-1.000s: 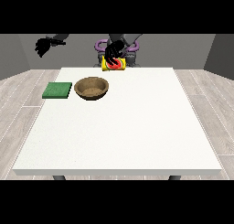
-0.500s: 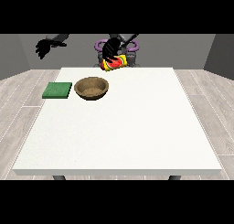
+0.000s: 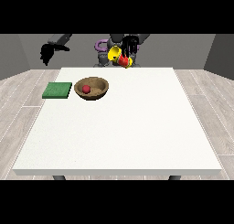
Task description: Pick the cup and pour the ball into the bowl, then pick the bowl and place it on the pad
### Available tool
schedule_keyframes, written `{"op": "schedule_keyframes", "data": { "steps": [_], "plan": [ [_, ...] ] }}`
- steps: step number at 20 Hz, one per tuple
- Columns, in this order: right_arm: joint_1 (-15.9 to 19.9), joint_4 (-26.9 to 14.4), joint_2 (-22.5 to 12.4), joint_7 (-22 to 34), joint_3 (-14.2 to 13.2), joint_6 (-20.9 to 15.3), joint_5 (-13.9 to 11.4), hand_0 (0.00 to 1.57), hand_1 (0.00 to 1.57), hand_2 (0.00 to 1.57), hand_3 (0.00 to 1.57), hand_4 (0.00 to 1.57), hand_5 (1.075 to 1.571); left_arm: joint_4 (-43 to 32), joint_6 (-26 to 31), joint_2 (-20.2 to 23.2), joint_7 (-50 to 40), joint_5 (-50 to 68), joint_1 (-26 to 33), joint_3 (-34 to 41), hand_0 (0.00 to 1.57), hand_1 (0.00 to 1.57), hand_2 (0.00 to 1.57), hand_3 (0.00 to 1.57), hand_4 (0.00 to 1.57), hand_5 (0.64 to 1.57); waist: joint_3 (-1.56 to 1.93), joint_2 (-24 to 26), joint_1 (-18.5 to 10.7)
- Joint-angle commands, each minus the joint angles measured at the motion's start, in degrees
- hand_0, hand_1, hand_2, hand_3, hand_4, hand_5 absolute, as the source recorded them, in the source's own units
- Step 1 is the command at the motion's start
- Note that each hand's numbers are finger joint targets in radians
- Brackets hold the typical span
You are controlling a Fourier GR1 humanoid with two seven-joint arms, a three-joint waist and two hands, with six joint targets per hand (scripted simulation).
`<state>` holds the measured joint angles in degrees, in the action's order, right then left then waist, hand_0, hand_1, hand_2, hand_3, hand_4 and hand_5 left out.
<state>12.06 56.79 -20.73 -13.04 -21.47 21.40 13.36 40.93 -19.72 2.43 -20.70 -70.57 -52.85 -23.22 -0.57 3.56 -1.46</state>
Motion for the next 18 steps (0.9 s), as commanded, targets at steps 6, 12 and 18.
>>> {"op": "schedule_keyframes", "data": {
  "steps": [6, 12, 18],
  "plan": [
    [4.74, 2.83, 4.63, -1.02, 1.61, -3.95, -0.33, 0.0, 0.0, 0.0, 0.0, 0.3, 1.568, 15.96, -10.71, -2.39, 11.21, 40.1, 14.89, 15.52, 0.0, 0.0, 0.0, 0.0, 0.0, 1.55, -0.66, -10.14, 0.71],
    [7.98, 3.02, 8.91, -0.93, 2.08, -12.22, -2.36, 0.0, 0.0, 0.0, 0.0, 0.21, 1.571, 25.87, -1.72, -2.42, 28.79, 60.51, 23.02, 13.43, 0.0, 0.0, 0.0, 0.0, 0.0, 1.565, 0.23, -13.98, -4.87],
    [11.36, -1.02, 11.36, -2.33, 2.03, -16.53, -2.42, 0.0, 0.0, 0.0, 0.0, 0.32, 1.569, 26.24, 9.18, 0.71, 33.81, 64.55, 24.75, 17.9, 0.0, 0.0, 0.0, 0.0, 0.0, 1.563, 0.56, -13.59, -6.58]
  ]
}}
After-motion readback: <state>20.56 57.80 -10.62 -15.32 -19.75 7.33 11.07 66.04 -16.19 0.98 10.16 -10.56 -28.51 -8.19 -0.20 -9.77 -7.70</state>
